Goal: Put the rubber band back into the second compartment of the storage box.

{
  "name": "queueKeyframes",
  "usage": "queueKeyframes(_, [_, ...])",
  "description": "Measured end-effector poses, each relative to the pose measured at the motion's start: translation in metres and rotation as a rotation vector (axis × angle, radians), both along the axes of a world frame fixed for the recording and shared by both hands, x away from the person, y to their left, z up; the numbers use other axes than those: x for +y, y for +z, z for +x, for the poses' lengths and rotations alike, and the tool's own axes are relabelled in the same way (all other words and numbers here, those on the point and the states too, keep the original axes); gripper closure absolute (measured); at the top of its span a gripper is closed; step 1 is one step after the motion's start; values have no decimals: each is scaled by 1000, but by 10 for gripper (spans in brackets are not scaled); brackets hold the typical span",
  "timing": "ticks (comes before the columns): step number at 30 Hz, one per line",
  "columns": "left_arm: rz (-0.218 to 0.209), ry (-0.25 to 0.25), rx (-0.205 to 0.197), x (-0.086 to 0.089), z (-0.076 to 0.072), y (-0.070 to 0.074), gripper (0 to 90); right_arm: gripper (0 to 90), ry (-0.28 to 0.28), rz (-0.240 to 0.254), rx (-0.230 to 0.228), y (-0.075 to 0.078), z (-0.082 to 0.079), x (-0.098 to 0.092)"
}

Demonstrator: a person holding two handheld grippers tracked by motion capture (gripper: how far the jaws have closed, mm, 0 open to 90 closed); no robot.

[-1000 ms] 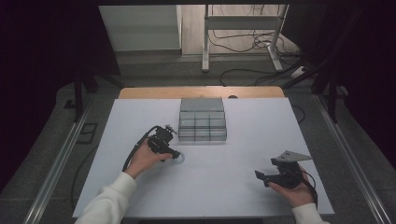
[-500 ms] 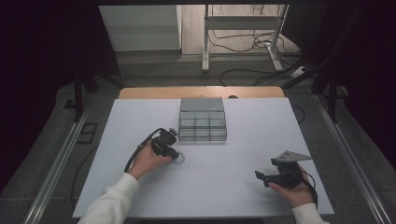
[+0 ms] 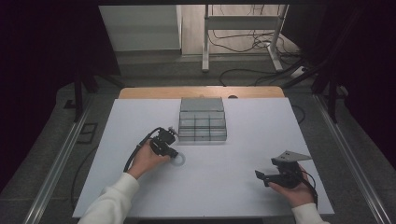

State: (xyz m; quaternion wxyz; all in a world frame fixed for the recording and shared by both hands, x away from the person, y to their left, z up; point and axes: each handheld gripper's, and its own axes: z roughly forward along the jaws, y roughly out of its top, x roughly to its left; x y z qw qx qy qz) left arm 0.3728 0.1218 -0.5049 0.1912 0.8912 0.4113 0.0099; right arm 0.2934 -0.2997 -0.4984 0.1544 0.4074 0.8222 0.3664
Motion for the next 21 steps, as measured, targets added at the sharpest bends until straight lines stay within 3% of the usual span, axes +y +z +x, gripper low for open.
queueKeyframes(5, [-38,0,-8,4,-3,10,828,154,-1,2,1,0,0,0])
queueKeyframes(14, [-65,-9,-23,8,-8,26,828,154,2,0,-1,0,0,0])
queueKeyframes(21, [-73,-33,-51,8,-16,48,828,154,3,-2,0,1,0,1])
